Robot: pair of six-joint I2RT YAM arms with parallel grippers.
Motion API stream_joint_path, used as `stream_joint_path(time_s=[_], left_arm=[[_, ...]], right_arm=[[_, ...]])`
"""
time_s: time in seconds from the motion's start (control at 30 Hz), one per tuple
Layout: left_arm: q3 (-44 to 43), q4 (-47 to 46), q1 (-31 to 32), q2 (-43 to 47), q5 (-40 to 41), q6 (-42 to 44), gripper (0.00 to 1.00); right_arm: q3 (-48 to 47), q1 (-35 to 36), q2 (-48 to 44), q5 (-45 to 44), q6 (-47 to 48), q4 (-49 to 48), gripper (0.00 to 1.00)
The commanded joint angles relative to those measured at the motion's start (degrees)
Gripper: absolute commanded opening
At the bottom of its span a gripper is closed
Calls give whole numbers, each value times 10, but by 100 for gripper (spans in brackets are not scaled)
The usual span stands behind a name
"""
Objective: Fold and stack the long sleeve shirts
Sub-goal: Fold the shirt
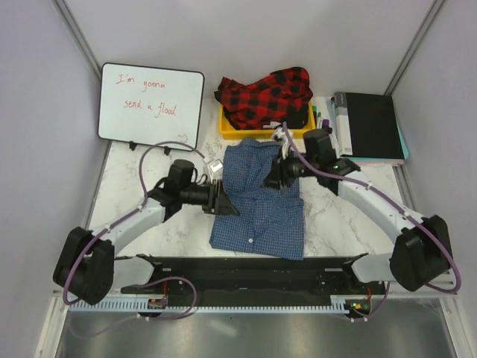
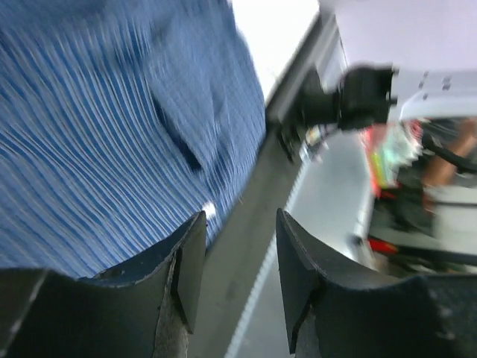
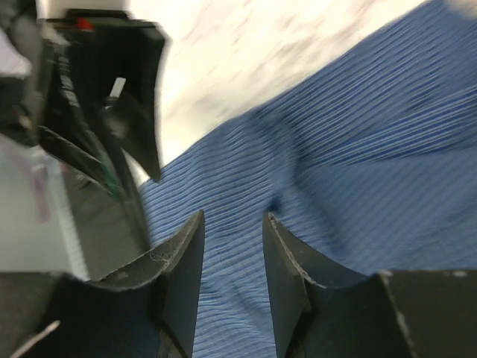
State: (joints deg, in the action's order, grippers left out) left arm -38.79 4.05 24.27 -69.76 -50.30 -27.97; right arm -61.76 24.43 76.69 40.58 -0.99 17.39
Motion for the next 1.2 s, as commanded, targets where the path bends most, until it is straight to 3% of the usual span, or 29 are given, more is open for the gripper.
stream_joint_path(time_s=[0.0, 0.13, 0.33, 0.47, 0.53, 0.7, 0.83, 1.17], left_arm=[[49, -98, 29, -33, -2, -125, 50], [56, -72, 3, -114, 60, -161, 47], [59, -8, -50, -204, 115, -140, 47], [28, 3, -53, -200, 72, -98, 47], [15, 6, -55, -156, 37, -69, 48], [-12, 72, -98, -66, 73, -8, 49], [-89, 148, -99, -112, 151, 96, 50], [-120, 170, -90, -175, 193, 129, 50]], right_arm=[[113, 72, 41, 92, -147, -87, 44], [122, 78, 135, 93, -140, -111, 43], [32, 63, 318, 65, -81, -94, 42], [16, 66, 320, 79, -87, -99, 45], [12, 65, 281, 98, -94, -96, 47], [-39, 38, 208, 87, -81, -81, 54], [-93, 27, 253, 29, -4, -25, 54], [-170, 18, 372, -60, 51, 6, 53]])
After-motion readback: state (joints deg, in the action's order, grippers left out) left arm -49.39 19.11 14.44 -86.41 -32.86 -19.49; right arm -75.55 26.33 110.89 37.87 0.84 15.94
